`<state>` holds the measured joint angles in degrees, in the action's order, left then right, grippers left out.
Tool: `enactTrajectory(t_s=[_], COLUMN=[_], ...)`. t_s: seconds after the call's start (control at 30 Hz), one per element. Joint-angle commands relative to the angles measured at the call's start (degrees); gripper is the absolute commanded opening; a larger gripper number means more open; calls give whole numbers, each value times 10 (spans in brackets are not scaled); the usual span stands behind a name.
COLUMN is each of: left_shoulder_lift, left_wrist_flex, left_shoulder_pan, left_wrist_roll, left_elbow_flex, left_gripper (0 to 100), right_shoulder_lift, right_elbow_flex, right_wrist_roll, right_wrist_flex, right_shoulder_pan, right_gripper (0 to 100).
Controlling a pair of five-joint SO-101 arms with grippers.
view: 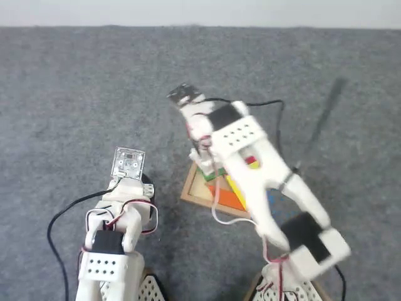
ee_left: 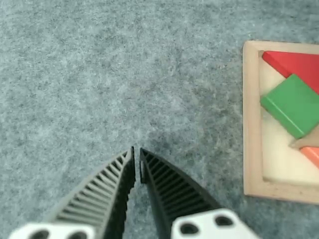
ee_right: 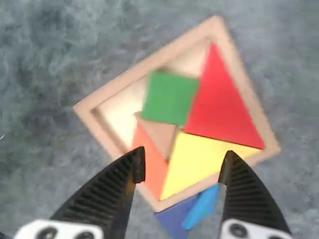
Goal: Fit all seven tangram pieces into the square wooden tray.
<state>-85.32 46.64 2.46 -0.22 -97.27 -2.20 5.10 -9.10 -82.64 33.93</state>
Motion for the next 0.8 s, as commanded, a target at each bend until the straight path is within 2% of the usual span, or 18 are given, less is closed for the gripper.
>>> enactTrajectory(t_s=[0.0, 0.1, 0.27, 0.77], left_shoulder_lift=[-7, -7, -7, -7], left_wrist_flex=[1, 1, 1, 1], left_shoulder_pan=[3, 3, 3, 3], left_wrist_roll=[3, 3, 3, 3], left_elbow_flex=[5, 5, 5, 5], left_gripper=[14, 14, 14, 14], right_shoulder_lift=[71, 36, -52, -140], right_elbow_flex=[71, 92, 53, 20], right_wrist_roll=[-14, -14, -14, -14], right_wrist_flex=[101, 152, 160, 158], right_shoulder_pan=[-26, -4, 29, -15], right_gripper=[244, 244, 243, 243])
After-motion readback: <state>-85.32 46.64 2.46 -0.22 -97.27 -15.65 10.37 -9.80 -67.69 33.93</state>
